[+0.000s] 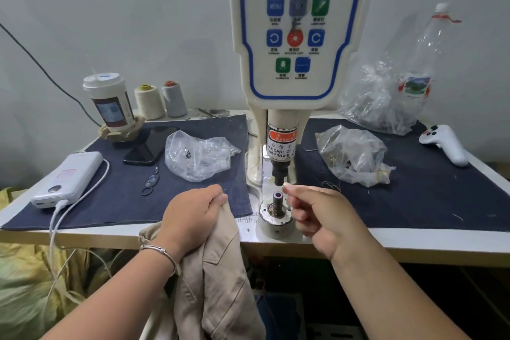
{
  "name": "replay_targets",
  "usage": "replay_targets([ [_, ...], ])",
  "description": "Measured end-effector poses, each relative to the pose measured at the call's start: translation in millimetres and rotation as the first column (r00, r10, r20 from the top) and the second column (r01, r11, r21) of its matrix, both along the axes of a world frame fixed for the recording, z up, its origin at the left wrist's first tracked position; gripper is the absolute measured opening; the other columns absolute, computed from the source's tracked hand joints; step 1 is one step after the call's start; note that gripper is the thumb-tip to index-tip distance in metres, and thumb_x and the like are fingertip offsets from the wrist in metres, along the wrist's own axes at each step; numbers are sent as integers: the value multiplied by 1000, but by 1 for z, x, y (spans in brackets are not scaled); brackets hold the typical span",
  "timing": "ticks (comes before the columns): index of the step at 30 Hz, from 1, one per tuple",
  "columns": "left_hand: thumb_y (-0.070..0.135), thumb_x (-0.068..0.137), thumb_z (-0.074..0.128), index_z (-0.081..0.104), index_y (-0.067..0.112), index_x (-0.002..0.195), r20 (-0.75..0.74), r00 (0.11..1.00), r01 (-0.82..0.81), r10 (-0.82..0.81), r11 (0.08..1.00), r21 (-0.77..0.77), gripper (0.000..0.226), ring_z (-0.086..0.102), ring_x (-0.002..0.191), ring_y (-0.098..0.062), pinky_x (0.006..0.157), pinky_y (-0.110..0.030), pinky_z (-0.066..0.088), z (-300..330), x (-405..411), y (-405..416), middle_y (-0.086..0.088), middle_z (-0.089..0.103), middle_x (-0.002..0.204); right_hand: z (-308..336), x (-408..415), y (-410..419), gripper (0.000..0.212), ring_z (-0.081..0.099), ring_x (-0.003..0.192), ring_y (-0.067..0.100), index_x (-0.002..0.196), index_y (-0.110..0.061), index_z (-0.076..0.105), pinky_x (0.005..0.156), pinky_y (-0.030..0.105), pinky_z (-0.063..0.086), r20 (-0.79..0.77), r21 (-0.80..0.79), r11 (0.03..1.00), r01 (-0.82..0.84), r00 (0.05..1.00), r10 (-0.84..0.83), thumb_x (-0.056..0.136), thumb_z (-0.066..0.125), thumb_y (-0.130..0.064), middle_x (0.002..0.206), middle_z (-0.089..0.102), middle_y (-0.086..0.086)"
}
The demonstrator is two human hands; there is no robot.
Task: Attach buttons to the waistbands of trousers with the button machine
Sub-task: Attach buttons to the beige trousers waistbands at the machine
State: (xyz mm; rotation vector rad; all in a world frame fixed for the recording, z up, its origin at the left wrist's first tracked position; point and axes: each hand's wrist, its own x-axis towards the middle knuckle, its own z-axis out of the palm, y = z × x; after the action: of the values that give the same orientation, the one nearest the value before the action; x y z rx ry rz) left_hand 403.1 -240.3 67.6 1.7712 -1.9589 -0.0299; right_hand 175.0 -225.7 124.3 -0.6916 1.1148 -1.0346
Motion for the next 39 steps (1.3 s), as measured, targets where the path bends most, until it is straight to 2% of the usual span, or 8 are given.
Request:
replay_targets([
  [4, 32, 101, 45, 34, 25, 69, -14, 1000, 4, -4, 1000, 3, 35, 43, 65, -16, 59, -35, 24, -1, 1, -1, 6, 48, 61, 5, 5, -1, 12, 35, 30, 5, 77, -4, 63, 26, 15, 20, 195, 172, 984, -47, 981, 12, 88, 63, -8, 49, 54, 1],
  [10, 33, 101, 44, 40, 21, 72, -16, 1000, 4, -3, 1000, 5, 32, 44, 65, -16, 59, -35, 24, -1, 1, 0, 4, 50, 62, 8, 7, -1, 13, 37, 29, 5, 83, -3, 59, 25, 13, 18, 354, 251, 963, -100, 935, 5, 94, 54, -9, 49, 54, 1],
  [20, 34, 102, 42, 37, 22, 70, -7, 1000, 5, -5, 1000, 12, 34, 46, 66, -17, 59, -35, 24, -1, 0, 0, 3, 51, 63, 15, 7, 11, 5, 37, 29, 5, 87, -2, 59, 27, 11, 18, 467, 274, 958, -85, 883, -55, 86, 55, -3, 52, 57, 1],
  [24, 33, 102, 43, 35, 22, 70, -10, 1000, 2, -2, 1000, 14, 34, 45, 67, -18, 60, -36, 27, -1, 0, 0, 4, 48, 62, 18, 8, 14, 22, 33, 30, 5, 93, -3, 56, 28, 12, 19, 498, 235, 969, -76, 866, -53, 71, 57, -1, 53, 49, -1],
  [28, 34, 101, 43, 31, 26, 67, -8, 1000, 9, -8, 1000, 22, 37, 45, 66, -17, 60, -35, 26, 0, 1, 0, 5, 48, 62, 17, 6, 18, 28, 32, 32, 7, 101, 5, 60, 30, 14, 20, 536, 244, 967, -73, 841, -72, 75, 56, -6, 54, 45, -1],
  [34, 34, 102, 41, 34, 24, 71, -11, 999, 36, -35, 999, 20, 34, 47, 69, -19, 62, -36, 30, -1, 2, 0, 4, 49, 64, 7, 15, 39, 35, 33, 35, 8, 103, 2, 66, 31, 15, 22, 490, 167, 986, 24, 865, -104, 71, 59, -10, 59, 50, 2],
  [37, 35, 102, 41, 37, 22, 73, -7, 999, 46, -46, 999, -3, 32, 46, 69, -19, 61, -36, 23, -2, 2, -1, 3, 49, 65, 3, 35, 52, 23, 33, 34, 9, 94, 1, 68, 32, 15, 20, 344, 65, 998, 17, 938, -38, 74, 57, -5, 56, 50, 4],
  [39, 34, 101, 41, 42, 21, 76, 1, 999, 51, -51, 999, -14, 28, 49, 72, -21, 61, -36, 22, -2, 2, 0, 3, 54, 70, 5, 55, 53, 17, 37, 38, 9, 87, -4, 72, 34, 16, 24, 148, -97, 995, -28, 988, 42, 82, 56, 1, 57, 54, 6],
])
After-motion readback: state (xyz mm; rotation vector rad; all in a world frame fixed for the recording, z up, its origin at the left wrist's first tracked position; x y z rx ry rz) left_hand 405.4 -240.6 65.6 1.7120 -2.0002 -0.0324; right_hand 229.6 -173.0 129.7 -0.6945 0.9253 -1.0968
